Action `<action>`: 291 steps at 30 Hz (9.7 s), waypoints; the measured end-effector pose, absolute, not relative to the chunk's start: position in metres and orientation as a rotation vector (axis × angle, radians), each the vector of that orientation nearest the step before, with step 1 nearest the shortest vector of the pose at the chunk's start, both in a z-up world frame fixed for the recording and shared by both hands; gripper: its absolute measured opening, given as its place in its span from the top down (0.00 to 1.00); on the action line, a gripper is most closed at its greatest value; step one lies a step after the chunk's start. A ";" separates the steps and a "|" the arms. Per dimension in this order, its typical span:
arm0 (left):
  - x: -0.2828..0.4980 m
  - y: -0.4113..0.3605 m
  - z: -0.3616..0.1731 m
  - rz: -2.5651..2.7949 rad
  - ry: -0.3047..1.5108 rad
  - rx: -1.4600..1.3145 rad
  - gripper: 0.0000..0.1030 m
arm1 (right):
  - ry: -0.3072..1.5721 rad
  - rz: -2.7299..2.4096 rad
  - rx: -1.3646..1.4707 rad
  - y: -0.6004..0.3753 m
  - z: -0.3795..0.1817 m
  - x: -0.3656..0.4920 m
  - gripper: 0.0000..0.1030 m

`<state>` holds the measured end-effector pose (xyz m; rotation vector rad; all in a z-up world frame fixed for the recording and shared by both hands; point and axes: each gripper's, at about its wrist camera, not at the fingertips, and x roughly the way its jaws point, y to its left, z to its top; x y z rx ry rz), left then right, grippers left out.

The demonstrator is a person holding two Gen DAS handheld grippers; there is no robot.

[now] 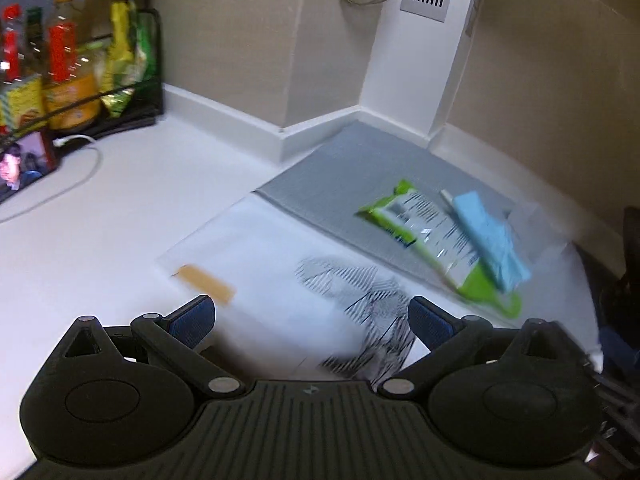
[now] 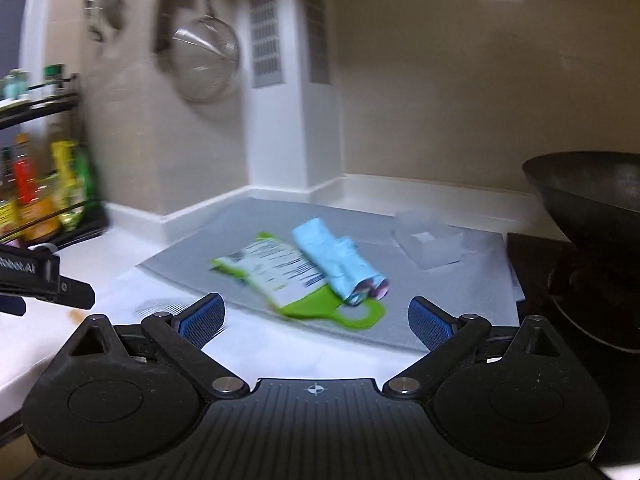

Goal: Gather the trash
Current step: 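Grasp the green snack packet with the left tool while the right tool grasps the blue glove, then lift the snack packet with the left tool while the right tool lifts the glove, then lower the snack packet and the glove down into the blue bin, then open both tools to release the packet and glove into the bin, then raise both tools back up over the counter and grey mat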

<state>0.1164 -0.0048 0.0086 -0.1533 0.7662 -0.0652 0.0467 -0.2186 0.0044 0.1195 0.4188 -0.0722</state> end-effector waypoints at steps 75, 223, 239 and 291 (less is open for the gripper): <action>0.060 0.055 0.053 -0.143 0.653 -0.429 0.92 | 0.173 -0.051 0.371 -0.274 0.018 0.017 0.73; -0.076 0.066 -0.178 0.079 1.157 0.087 0.00 | 0.840 0.332 -0.073 -0.094 -0.117 -0.104 0.13; -0.096 0.057 -0.157 0.069 1.085 0.106 0.00 | 0.790 0.344 -0.096 -0.088 -0.105 -0.123 0.13; 0.001 -0.013 -0.008 -0.099 0.757 0.018 0.00 | 0.474 -0.038 0.009 -0.217 -0.022 -0.022 0.06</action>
